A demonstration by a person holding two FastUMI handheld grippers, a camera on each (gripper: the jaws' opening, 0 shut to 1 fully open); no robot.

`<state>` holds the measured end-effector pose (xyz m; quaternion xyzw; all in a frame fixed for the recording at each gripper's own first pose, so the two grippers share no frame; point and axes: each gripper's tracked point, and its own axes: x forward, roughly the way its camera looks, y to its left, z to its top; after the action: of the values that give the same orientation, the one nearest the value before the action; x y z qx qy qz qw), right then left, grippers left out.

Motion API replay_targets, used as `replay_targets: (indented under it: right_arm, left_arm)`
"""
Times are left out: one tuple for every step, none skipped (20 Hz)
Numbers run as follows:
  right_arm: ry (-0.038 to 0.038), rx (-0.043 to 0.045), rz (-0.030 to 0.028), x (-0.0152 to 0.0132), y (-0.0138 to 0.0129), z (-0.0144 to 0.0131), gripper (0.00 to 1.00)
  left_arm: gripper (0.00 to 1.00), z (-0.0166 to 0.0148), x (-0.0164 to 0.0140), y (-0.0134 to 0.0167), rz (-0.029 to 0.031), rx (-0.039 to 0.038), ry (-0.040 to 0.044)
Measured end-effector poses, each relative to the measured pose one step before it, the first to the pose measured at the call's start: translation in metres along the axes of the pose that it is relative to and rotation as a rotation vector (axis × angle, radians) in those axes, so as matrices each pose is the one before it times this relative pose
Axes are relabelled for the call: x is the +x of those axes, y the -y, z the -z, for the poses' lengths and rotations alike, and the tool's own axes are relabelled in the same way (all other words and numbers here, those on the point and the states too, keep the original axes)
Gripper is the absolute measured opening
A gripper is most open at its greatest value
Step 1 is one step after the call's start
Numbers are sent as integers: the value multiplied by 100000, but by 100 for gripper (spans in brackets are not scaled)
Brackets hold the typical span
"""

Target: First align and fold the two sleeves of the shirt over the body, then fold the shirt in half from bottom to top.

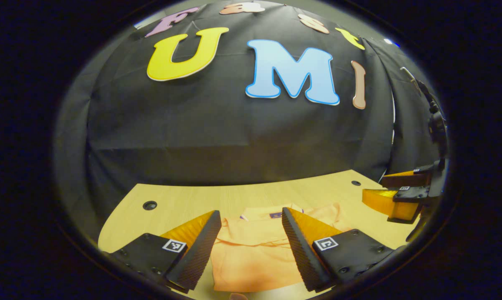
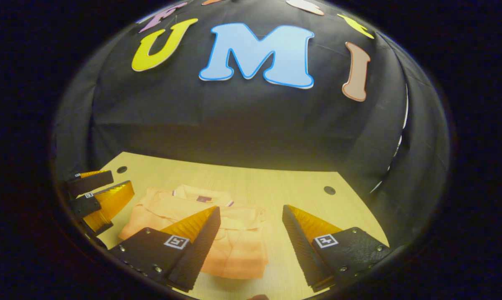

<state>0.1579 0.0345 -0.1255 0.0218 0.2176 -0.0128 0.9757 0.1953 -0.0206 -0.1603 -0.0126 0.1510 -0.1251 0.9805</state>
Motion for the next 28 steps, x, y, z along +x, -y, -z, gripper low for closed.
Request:
replay_targets:
  right_arm:
    - [2438,-607,113,-928,164,-589,94]
    - [1912,-339,52,-911,111,-431,93]
    - [1729,103,-374,-802,19,-431,94]
    - [1422,209,-478,-952,28,-429,93]
    - [1746,145,-191,-765,121,-370,93]
    - [1671,7,-71,-848,128,-530,93]
    - [1667,85,-254,-685,146,-335,92]
    - [1543,144,-305,-777,112,-379,92]
    - [1276,178,-318,-738,150,-317,92]
    - [1183,37,-435,-759,150,-239,92]
    - [1390,4,-379,-797,176,-338,92]
    - [1310,-123,-431,-693,214,-273,93]
    - [1220,-220,-624,-670,182,-207,92]
    - [942,-52,-450,-644,288,-129,93]
    - [945,-11,-438,-582,274,-171,93]
    - [813,48,-289,-527,393,-82,93]
    - [944,141,-535,-688,341,-257,93]
    - [1517,-101,-664,-518,256,-171,93]
    - [660,-389,-523,-392,347,-98,93]
    - [504,-417,-727,-541,234,8,93]
    - [1043,-362,-760,-414,138,-261,93]
    - [1624,-661,-689,-276,174,-304,93]
    - [1545,-951,-388,-326,69,-465,93]
    - [1077,-926,-340,-357,97,-369,92]
    - [1336,-804,-439,-434,-197,-382,93]
    - [1612,-527,-371,-227,-289,-424,93]
    - [1429,-379,-116,-148,-304,-363,92]
    - [1336,95,377,-13,-171,-335,93]
  left_arm:
    - [96,-346,-549,326,164,-421,1169]
    - [96,-361,-797,399,318,-107,903]
    - [96,-300,-642,362,56,210,835]
    - [94,-436,-615,249,-32,285,1229]
    - [96,-589,-688,277,-4,0,1329]
    - [94,-565,-607,243,-188,-323,1461]
    - [95,-515,-695,253,-222,-318,1357]
    - [94,-458,-654,267,-358,-247,1167]
    - [94,-478,-790,174,-730,-176,1205]
    - [96,-559,-756,163,-444,-492,1511]
    - [96,-567,-714,337,-455,-803,1427]
    - [94,-481,-718,232,-368,-741,1178]
    - [94,-487,-622,280,-466,-638,1465]
    - [94,-425,-621,367,119,-746,1551]
    - [96,-309,-768,292,-398,-468,974]
    - [97,-52,-771,32,-797,-3,775]
    - [97,-379,-606,35,-1538,38,886]
    - [96,-440,-597,63,-1279,-340,1079]
    - [94,-260,-625,169,-778,-446,797]
    - [94,-240,-498,189,-591,-415,748]
    - [94,-256,-457,56,-1047,-111,732]
    - [95,-189,-519,-132,-1311,331,639]
    - [94,-46,-376,-140,-1328,344,303]
    - [94,-145,-447,-29,-652,-66,341]
    - [95,-395,-289,293,218,-243,470]
    - [94,-210,-300,143,92,-16,424]
    - [95,-368,-104,116,210,215,383]
    - [95,-192,-141,53,101,662,151]
